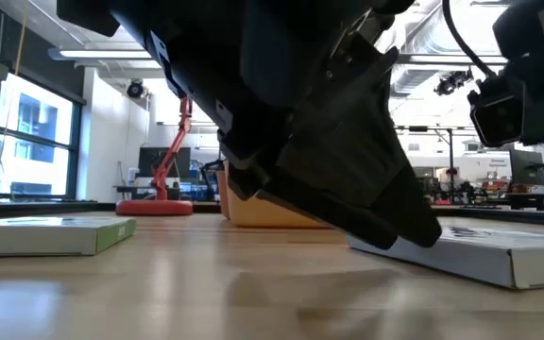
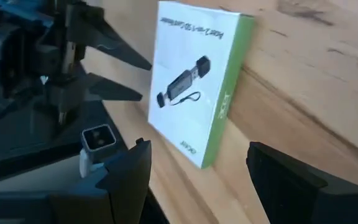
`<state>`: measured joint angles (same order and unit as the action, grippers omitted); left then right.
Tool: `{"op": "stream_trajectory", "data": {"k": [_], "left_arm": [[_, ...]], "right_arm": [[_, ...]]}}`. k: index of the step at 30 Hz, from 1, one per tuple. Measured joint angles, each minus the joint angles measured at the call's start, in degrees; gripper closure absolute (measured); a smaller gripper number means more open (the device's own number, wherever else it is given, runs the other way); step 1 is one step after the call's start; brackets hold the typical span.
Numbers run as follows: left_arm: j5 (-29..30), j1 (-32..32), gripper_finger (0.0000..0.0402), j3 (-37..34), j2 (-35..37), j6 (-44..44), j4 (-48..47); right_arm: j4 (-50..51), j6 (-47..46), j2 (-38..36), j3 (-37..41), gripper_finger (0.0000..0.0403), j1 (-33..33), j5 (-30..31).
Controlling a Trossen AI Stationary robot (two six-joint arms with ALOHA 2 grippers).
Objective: Pick and place items into bin
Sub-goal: Put the right card reader box into the yellow bin
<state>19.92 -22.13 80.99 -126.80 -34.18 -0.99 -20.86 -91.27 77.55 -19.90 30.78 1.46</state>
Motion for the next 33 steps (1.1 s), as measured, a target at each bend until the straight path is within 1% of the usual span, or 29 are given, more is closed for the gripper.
{"op": "stream_trajectory", "data": {"k": [3, 6, 11, 20, 25, 33], "left_arm": [[0.16, 0.00, 0.0252, 0.00, 0.02, -2.08, -2.32], [0.30, 0.00, 0.0252, 0.00, 0.04, -2.29, -3.16], [1.40, 0.00, 0.0252, 0.00, 0.04, -2.31, -3.18], [2.91, 0.04, 0.0252, 0.04, -0.73, -2.51, -2.49], [3.27, 0.00, 0.0252, 0.15, -1.73, -3.56, -1.19], [3.89, 0.02, 0.0252, 0.13, -1.86, -3.29, -1.36]], "right_arm": [[0.06, -0.53, 1.78, -0.09, 0.0151, -0.13, 0.00], [0.45, -0.38, 4.46, -1.53, 0.0151, -0.13, -0.28], [0.29, 1.45, 8.96, -4.52, 0.0151, -0.13, -0.20], [-2.20, 1.58, 15.40, -8.10, 0.0151, -0.13, 0.20], [-2.60, 2.24, 17.07, -9.82, 0.0151, -0.13, 0.29], [-4.76, 3.76, 17.34, -9.70, 0.0151, -0.11, 1.39]]}}
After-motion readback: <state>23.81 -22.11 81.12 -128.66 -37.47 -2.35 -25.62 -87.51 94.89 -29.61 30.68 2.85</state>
